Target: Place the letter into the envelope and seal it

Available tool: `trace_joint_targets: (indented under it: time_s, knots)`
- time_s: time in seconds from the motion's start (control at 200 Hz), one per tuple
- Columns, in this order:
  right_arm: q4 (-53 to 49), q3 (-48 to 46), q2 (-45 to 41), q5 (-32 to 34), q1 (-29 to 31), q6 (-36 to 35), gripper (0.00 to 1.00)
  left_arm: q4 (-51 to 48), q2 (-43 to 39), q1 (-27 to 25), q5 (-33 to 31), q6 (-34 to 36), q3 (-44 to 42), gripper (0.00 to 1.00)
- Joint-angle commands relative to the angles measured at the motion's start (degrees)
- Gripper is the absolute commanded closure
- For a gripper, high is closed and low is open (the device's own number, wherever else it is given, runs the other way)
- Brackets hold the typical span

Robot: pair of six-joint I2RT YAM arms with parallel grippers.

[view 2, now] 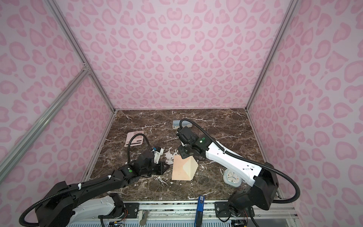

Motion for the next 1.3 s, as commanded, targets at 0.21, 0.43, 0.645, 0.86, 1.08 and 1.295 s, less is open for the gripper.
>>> trace_joint_targets:
  time_s: [0.21, 0.43, 0.645, 0.86, 1.08, 1.295]
  knots:
    - [-9.62, 4.07, 7.51, -3.27, -0.17, 6.18, 0.93, 7.04, 9.44, -2.01, 5.38, -3.55, 1.43, 0.96]
    - [-8.13, 3.68, 9.07, -4.75, -0.22, 7.26, 0.93, 6.82, 14.23, -3.61, 2.81, -5.08, 2.69, 0.96]
    - [-6.57, 2.81, 10.63, -6.61, 0.04, 7.98, 0.93, 6.82, 17.63, -4.41, 1.24, -6.30, 3.20, 0.96]
    - [-5.81, 2.46, 12.16, -8.70, 0.29, 8.60, 0.93, 4.38, 18.89, -4.41, 0.54, -6.64, 3.19, 0.96]
    - [-7.06, 4.02, 14.69, -10.39, 0.76, 9.03, 0.93, 2.52, 20.54, -4.41, 0.01, -6.13, 3.87, 0.96]
    - [-8.22, 5.04, 16.77, -10.90, 0.84, 9.02, 0.93, 2.57, 21.72, -4.41, 0.76, -5.93, 4.15, 0.96]
